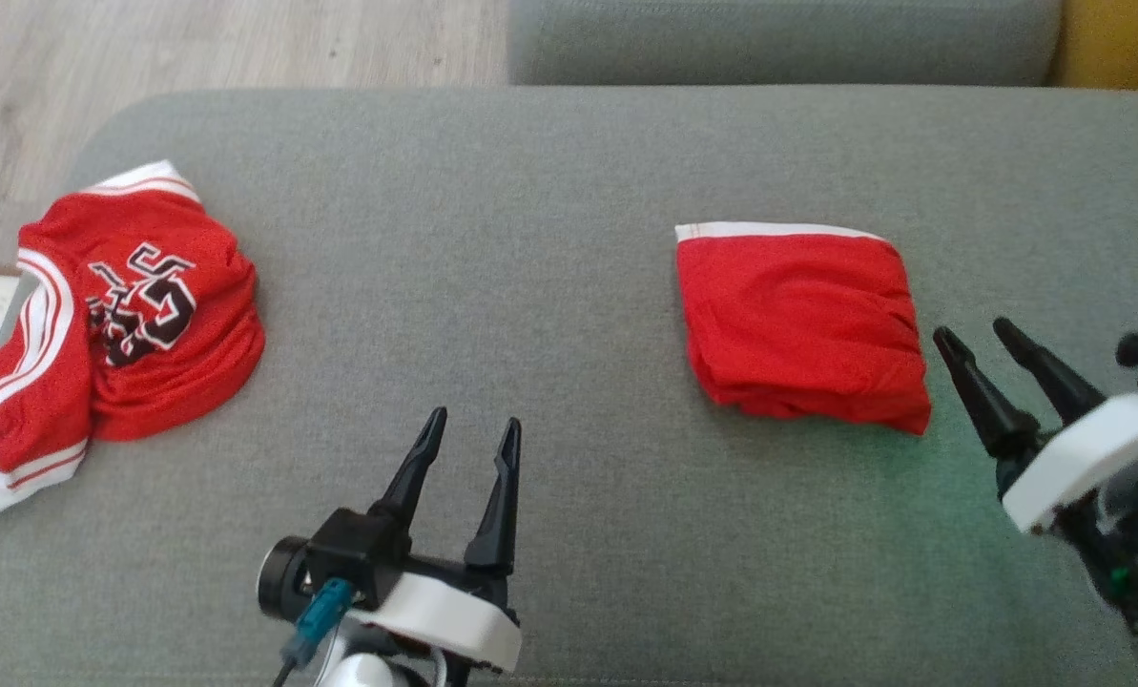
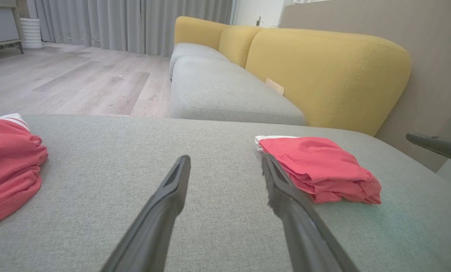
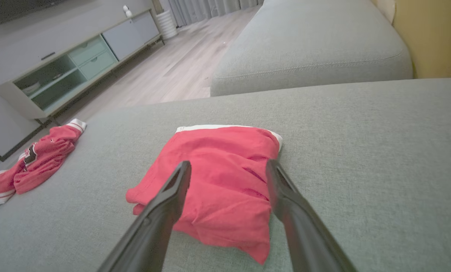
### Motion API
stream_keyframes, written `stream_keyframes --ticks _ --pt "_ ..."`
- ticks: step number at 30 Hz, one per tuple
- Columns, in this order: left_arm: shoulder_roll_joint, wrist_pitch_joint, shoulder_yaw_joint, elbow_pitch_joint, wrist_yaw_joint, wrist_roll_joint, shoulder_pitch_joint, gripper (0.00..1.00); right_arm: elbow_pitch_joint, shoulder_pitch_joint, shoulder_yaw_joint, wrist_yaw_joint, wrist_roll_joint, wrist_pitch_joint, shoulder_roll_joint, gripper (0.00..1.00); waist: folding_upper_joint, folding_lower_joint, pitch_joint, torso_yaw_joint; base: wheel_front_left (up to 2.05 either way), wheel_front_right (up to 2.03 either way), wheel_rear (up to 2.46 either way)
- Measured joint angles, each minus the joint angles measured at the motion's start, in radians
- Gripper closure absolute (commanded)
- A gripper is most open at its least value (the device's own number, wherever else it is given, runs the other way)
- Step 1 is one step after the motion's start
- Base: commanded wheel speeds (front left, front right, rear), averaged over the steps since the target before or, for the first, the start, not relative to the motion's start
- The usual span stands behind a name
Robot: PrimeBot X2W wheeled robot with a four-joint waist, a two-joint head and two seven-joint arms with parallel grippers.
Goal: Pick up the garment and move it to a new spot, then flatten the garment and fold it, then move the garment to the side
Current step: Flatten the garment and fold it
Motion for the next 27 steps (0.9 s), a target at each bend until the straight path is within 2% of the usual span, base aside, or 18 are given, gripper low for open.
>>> stream_keyframes --ticks 6,10,13,20,27 --pt "0.0 0.0 0.054 -0.016 0.012 -0.003 0.059 0.0 -0.031 0.133 -0.103 0.0 -0.115 -0.052 0.112 0.0 0.0 0.0 -0.052 -0.026 0.0 0.0 0.0" --pt "0.003 0.0 0.117 -0.041 0.025 -0.003 0.148 0.0 -0.036 0.221 -0.146 0.0 -0.216 -0.127 0.207 0.0 0.0 0.0 -0.104 -0.058 0.0 0.0 0.0" --pt "0.003 0.0 0.158 -0.059 0.033 -0.002 0.173 0.0 -0.051 0.246 -0.143 0.0 -0.233 -0.182 0.256 0.0 0.0 0.0 -0.129 -0.077 0.0 0.0 0.0" --pt "0.003 0.0 0.218 -0.087 0.05 0.009 0.24 0.0 -0.016 0.291 -0.137 0.0 -0.309 -0.292 0.299 0.0 0.0 0.0 -0.179 -0.107 0.0 0.0 0.0" --pt "0.004 0.0 0.262 -0.103 0.049 0.034 0.304 0.0 0.066 0.297 -0.13 0.0 -0.443 -0.348 0.306 0.0 0.0 0.0 -0.222 -0.136 0.0 0.0 0.0"
